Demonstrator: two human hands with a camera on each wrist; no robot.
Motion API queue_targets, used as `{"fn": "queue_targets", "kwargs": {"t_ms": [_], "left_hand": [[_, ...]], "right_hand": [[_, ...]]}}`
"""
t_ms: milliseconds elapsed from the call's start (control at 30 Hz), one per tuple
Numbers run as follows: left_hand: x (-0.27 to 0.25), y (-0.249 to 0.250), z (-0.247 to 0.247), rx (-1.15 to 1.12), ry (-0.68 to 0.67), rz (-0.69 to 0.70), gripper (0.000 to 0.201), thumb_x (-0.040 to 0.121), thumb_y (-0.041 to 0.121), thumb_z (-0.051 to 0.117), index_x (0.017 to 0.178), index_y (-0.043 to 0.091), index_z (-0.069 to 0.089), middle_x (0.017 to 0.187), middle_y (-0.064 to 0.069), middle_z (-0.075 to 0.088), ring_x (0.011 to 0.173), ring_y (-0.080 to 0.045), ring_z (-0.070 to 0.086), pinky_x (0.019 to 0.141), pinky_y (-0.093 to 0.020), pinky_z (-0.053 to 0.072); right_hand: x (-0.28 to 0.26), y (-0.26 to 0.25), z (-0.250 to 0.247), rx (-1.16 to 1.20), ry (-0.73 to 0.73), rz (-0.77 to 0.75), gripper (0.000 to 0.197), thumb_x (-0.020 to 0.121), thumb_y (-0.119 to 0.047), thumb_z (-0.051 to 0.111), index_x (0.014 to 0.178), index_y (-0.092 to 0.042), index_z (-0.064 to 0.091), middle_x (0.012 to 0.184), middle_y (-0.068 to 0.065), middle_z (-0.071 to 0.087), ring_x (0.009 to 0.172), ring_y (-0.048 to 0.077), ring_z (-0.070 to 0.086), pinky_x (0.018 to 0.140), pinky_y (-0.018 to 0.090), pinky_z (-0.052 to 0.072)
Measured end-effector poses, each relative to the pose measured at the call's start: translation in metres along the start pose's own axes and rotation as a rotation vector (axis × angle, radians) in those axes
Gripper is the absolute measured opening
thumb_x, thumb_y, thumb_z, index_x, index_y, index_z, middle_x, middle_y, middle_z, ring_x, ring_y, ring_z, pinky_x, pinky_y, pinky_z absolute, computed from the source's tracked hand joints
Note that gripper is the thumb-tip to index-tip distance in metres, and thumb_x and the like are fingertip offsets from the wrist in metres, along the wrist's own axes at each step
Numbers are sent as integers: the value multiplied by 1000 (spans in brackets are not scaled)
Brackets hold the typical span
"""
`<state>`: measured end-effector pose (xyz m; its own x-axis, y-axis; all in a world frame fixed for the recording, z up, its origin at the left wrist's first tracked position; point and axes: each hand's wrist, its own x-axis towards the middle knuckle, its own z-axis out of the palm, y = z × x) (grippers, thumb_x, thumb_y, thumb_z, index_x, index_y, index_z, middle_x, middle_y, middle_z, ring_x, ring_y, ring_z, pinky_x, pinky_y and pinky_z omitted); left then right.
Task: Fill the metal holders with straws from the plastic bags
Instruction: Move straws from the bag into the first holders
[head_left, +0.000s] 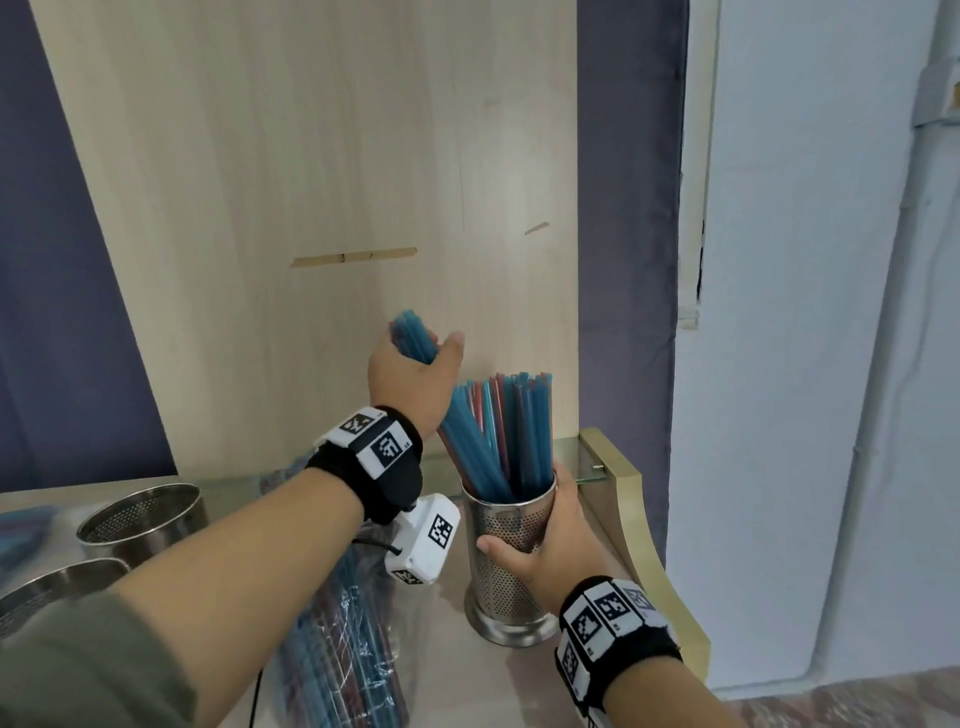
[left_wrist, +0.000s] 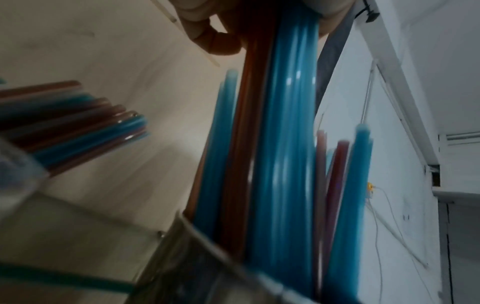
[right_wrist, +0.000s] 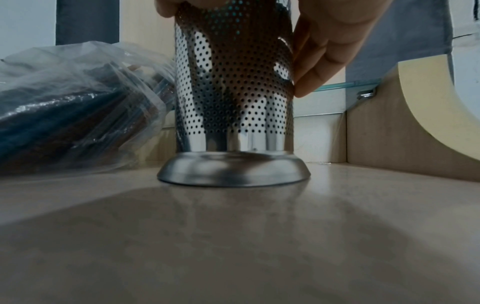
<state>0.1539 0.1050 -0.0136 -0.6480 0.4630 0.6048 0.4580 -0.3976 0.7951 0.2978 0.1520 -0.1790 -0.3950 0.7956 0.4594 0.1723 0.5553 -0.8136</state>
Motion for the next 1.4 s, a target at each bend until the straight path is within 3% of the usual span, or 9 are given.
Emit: {"fn": "queue_targets", "kwargs": {"t_ms": [133,233,333,500,667,767,867,1200,1400], "left_hand": [[-12,-18,6,145,-123,-4,28,80,33,75,80,8,62,70,1,64,66,-16,63,72,-36,56],[-31,-28,10,344,-213,47,36,76,39,78,94,17,55,101,3,51,99,-14,52,98,-35,46],[-41,-32,10,427,-231,95,48,74,31,81,102,28,43,113,5,32,120,-24,38,107,-41,33],[-26,-48,-2,424,-271,172,59,76,40,77,126,25,49,125,8,36,124,-17,32,108,-39,31],[-13,-47,-36,432,-216,63,79,73,75,50,133,25,42,131,6,40,128,-21,36,109,-41,32],[-2,-43,-64,566,-119,-56,61,89,61,50,131,17,47,137,-7,44,131,-28,36,111,-43,26],[2,-44,-95,754,-112,-237,65,85,58,60,134,19,43,142,-15,37,133,-35,31,109,-45,26],[-69,-82,-157,1070,-234,-321,123,74,79,51,150,-5,4,153,-27,21,141,-39,25,114,-44,26],[-84,-96,-166,1096,-283,-418,147,56,95,42,150,-2,-16,159,-24,14,142,-36,30,112,-42,35]], "right_hand": [[-1,0,2,13,23,-11,112,51,-62,83,143,-40,23,135,-21,50,127,1,49,109,35,44],[-1,-1,2,8,35,-13,109,51,-63,82,140,-45,22,134,-19,50,126,3,50,108,35,45],[-2,-2,0,7,28,-10,107,51,-62,82,137,-53,18,133,-21,49,125,1,49,108,32,44],[1,2,1,-2,30,-4,109,51,-63,84,140,-42,24,132,-19,51,125,4,50,108,36,46],[1,3,0,-3,19,-5,106,52,-62,83,139,-43,25,131,-21,52,124,4,50,108,36,45],[2,3,0,7,17,-6,104,52,-61,84,138,-43,27,131,-21,52,124,3,51,108,36,46],[2,4,1,15,20,-10,104,52,-61,84,138,-41,29,131,-21,53,125,4,52,108,37,46],[-2,-5,-3,-19,8,4,102,62,-41,91,140,-39,24,132,-19,48,123,7,50,106,29,42],[-5,-13,-3,-28,14,31,105,66,-32,91,146,-26,24,130,-15,47,121,7,47,104,25,39]]}}
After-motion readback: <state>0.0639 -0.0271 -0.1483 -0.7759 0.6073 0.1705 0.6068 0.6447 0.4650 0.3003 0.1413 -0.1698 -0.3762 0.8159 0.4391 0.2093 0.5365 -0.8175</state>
